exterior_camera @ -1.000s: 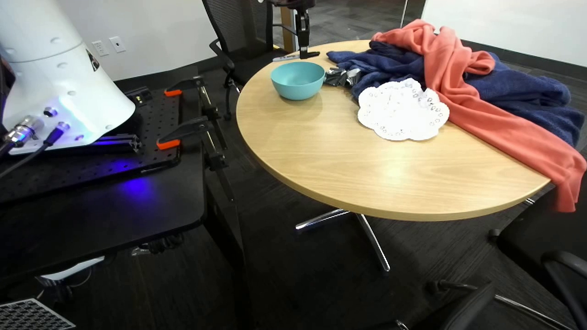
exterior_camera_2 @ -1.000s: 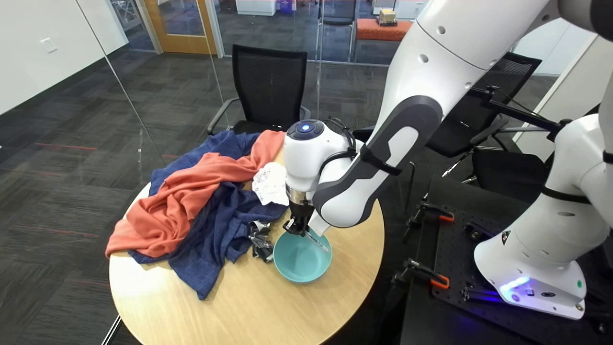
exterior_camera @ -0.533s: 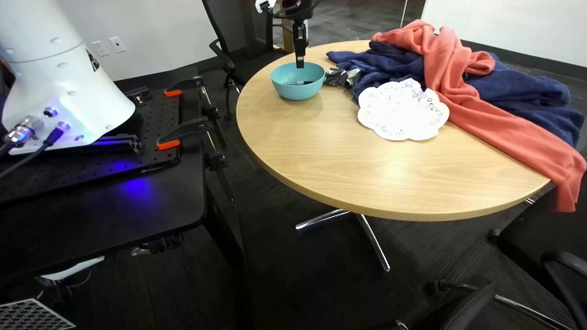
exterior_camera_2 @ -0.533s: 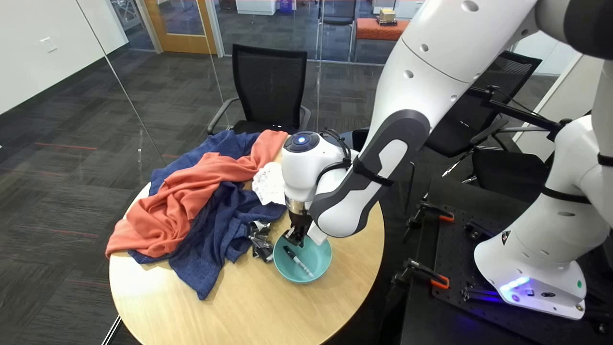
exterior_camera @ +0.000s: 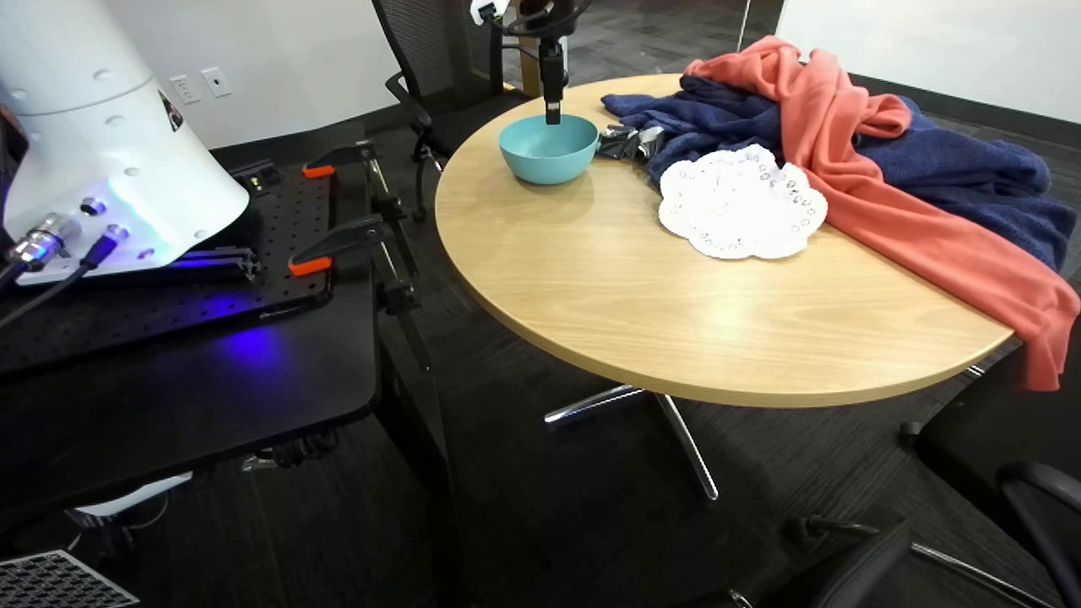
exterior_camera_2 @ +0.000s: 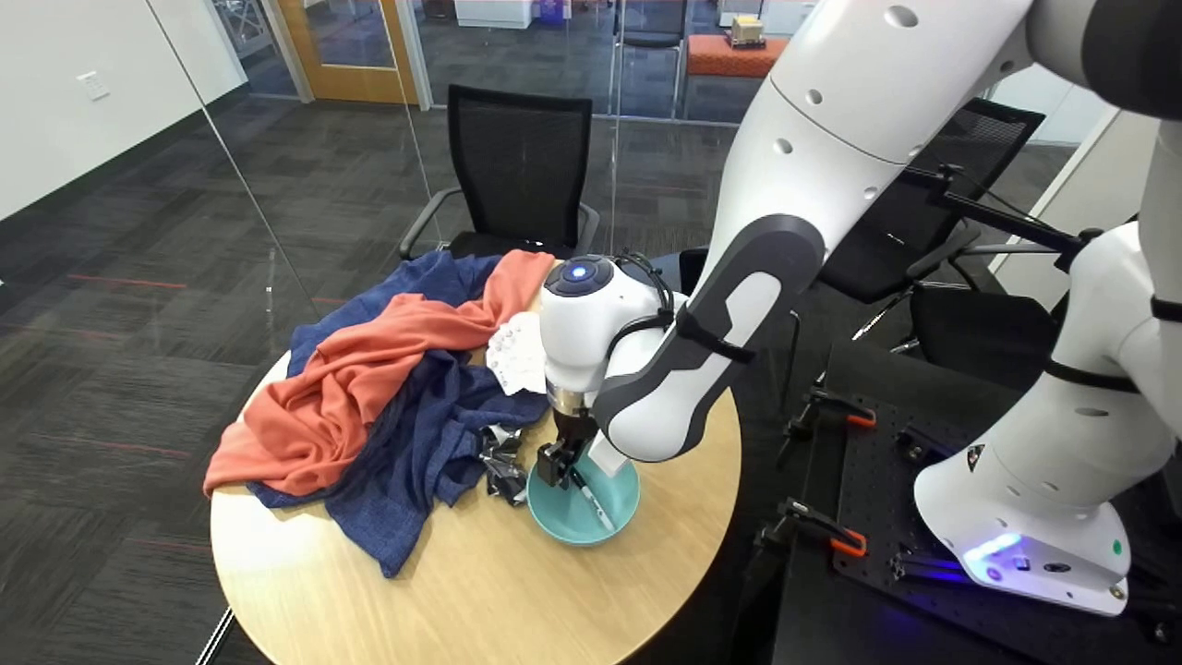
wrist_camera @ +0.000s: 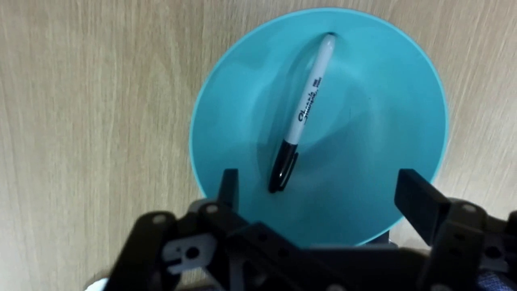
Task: Put the black pen in the blue bowl
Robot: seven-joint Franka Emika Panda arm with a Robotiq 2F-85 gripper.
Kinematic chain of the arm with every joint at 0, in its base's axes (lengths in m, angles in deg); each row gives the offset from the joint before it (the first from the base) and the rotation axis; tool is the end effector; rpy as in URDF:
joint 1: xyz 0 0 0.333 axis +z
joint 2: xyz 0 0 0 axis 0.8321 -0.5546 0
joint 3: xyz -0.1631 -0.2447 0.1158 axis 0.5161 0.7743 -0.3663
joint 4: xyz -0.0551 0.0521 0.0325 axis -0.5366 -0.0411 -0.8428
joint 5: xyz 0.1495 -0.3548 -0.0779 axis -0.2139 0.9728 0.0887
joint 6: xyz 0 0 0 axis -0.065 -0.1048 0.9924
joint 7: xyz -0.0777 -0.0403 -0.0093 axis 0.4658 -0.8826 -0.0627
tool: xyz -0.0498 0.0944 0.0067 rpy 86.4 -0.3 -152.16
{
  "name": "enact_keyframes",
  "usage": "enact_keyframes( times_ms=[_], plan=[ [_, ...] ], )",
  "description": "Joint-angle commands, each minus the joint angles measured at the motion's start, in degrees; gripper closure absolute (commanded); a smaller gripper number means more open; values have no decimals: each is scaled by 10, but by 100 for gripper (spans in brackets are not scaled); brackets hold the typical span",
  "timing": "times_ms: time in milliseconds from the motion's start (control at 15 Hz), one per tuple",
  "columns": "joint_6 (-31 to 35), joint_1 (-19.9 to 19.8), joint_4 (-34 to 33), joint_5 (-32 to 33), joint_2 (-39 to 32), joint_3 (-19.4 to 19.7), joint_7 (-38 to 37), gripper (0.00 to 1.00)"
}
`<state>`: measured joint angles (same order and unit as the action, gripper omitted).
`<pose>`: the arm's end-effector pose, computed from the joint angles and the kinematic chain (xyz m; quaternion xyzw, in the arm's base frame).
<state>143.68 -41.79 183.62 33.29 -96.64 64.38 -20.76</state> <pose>0.5046 0.1332 0.1351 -0.9905 0.1370 0.0071 0.0124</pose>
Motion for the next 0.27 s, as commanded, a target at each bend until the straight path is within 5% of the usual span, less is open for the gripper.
enact_keyframes(
  times_ms=[0,200],
  plan=[
    [9,-8,2,-17,5,-11,21,0],
    [-1,5,-1,-6,0,2,5,0]
  ],
)
